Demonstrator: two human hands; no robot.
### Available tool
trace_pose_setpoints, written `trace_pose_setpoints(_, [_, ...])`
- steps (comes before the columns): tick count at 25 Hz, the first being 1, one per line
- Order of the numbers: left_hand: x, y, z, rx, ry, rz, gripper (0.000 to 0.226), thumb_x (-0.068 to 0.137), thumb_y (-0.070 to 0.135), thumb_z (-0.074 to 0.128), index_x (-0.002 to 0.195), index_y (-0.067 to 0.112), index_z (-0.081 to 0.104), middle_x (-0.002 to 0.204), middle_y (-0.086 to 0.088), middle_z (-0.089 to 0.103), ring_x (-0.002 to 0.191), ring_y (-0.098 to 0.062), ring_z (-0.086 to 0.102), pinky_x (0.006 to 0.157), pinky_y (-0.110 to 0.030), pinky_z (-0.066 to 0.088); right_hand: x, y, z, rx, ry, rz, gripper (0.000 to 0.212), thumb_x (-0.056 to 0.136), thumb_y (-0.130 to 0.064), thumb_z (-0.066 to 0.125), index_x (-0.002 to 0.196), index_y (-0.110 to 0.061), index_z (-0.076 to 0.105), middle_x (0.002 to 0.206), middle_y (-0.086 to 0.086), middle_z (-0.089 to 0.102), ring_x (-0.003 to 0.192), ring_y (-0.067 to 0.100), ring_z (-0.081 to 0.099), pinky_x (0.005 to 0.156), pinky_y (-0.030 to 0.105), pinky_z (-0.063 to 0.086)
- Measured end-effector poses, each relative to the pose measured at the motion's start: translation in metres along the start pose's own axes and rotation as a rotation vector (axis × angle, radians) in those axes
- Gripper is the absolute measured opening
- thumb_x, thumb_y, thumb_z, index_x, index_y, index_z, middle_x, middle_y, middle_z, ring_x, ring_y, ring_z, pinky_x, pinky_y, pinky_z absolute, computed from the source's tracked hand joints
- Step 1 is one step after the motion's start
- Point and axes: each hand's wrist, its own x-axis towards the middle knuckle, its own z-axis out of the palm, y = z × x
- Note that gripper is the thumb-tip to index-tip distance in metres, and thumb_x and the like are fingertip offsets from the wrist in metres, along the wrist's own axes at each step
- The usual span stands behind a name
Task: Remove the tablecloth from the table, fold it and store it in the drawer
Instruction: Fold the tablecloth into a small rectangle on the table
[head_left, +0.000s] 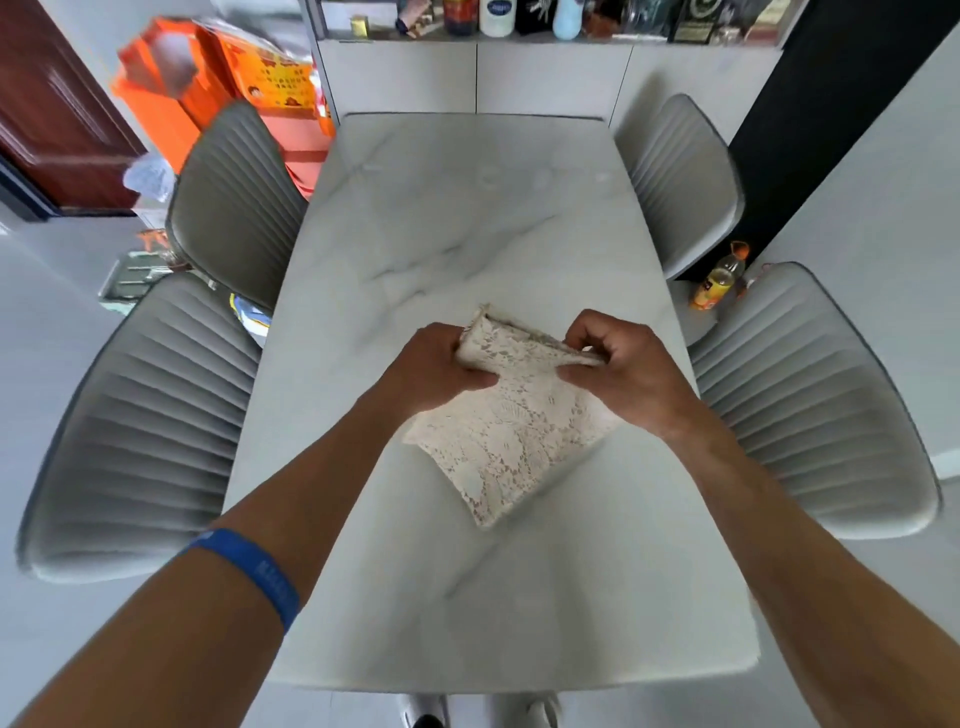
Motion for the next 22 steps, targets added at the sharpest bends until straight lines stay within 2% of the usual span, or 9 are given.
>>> trace_pose_setpoints(3, [-0.002,0.037,-0.005,-0.137,0.238,0.156,0.019,0.068,0.017,0.085,0.085,0.017,0.075,0.084,0.0,0.076,0.083,-0.012,0.071,0.078,-0.039,0.058,-0.001,-0.029,-0.021,-0.306,0.242,-0.176,0.016,0.08,-0.017,0.069,0.086,-0.025,0.057,0.071,-0.01,0.059,0.069,0.015,0.054,0.057,0.031,0.041])
trace_pose_setpoints(6, [-0.012,0.047,-0.02,-0.357,0.206,0.364,0.026,0.068,-0.006,0.068,0.086,0.011,0.075,0.091,-0.01,0.073,0.093,-0.027,0.068,0.084,-0.044,0.056,-0.016,-0.042,-0.03,-0.392,0.372,-0.451,0.025,0.071,-0.002,0.058,0.083,-0.024,0.054,0.075,-0.007,0.056,0.072,0.015,0.042,0.061,0.032,0.034])
trace_pose_setpoints(8, [-0.027,0.025,-0.02,-0.182,0.286,0.453,0.043,0.066,-0.016,0.066,0.093,0.016,0.077,0.101,-0.001,0.072,0.104,-0.026,0.065,0.093,-0.04,0.051,-0.034,-0.033,-0.013,-0.428,0.353,-0.536,0.027,0.067,0.002,0.057,0.081,-0.02,0.052,0.078,-0.006,0.055,0.072,0.018,0.04,0.065,0.034,0.034])
trace_pose_setpoints(10, [-0.055,-0.019,0.001,-0.004,0.322,0.473,0.042,0.069,-0.02,0.07,0.097,0.011,0.078,0.108,-0.003,0.072,0.109,-0.017,0.062,0.099,-0.036,0.047,-0.064,-0.008,0.024,-0.527,0.262,-0.503,0.021,0.07,-0.003,0.06,0.082,-0.019,0.055,0.083,-0.002,0.058,0.075,0.024,0.045,0.068,0.039,0.036])
trace_pose_setpoints(13, [-0.117,-0.1,0.055,0.153,0.121,0.152,0.041,0.074,-0.017,0.062,0.095,0.015,0.076,0.12,-0.003,0.068,0.117,0.0,0.053,0.106,-0.03,0.041,-0.135,0.051,0.1,-0.693,-0.232,-0.298,0.018,0.082,-0.015,0.058,0.098,-0.02,0.062,0.103,0.001,0.064,0.095,0.028,0.055,0.08,0.041,0.041])
trace_pose_setpoints(15, [-0.156,-0.141,0.087,0.212,-0.067,-0.151,0.04,0.081,-0.004,0.056,0.095,0.03,0.071,0.125,0.008,0.063,0.121,-0.007,0.053,0.108,-0.028,0.037,-0.179,0.081,0.137,-0.672,-0.579,-0.159,0.026,0.085,-0.018,0.051,0.109,-0.022,0.062,0.117,-0.004,0.063,0.112,0.025,0.052,0.091,0.04,0.038])
trace_pose_setpoints(16, [-0.165,-0.154,0.099,0.203,-0.098,-0.248,0.036,0.083,0.002,0.056,0.098,0.033,0.069,0.124,0.01,0.063,0.12,-0.009,0.054,0.105,-0.025,0.038,-0.189,0.09,0.148,-0.638,-0.635,-0.105,0.028,0.086,-0.02,0.05,0.112,-0.022,0.061,0.12,-0.005,0.062,0.115,0.024,0.051,0.093,0.039,0.036])
trace_pose_setpoints(19, [-0.155,-0.157,0.115,0.062,0.005,-0.445,0.029,0.086,0.014,0.06,0.11,0.029,0.065,0.12,0.004,0.066,0.106,-0.012,0.061,0.092,-0.024,0.046,-0.17,0.1,0.156,-0.498,-0.484,0.07,0.028,0.089,-0.024,0.051,0.116,-0.024,0.06,0.124,-0.008,0.062,0.112,0.021,0.053,0.093,0.034,0.038])
trace_pose_setpoints(22, [-0.129,-0.148,0.124,-0.064,0.103,-0.589,0.04,0.086,0.018,0.06,0.126,0.022,0.056,0.121,-0.001,0.064,0.105,-0.02,0.061,0.09,-0.032,0.051,-0.132,0.101,0.154,-0.486,-0.345,0.206,0.031,0.091,-0.023,0.051,0.121,-0.023,0.056,0.128,-0.005,0.059,0.109,0.024,0.054,0.09,0.036,0.042])
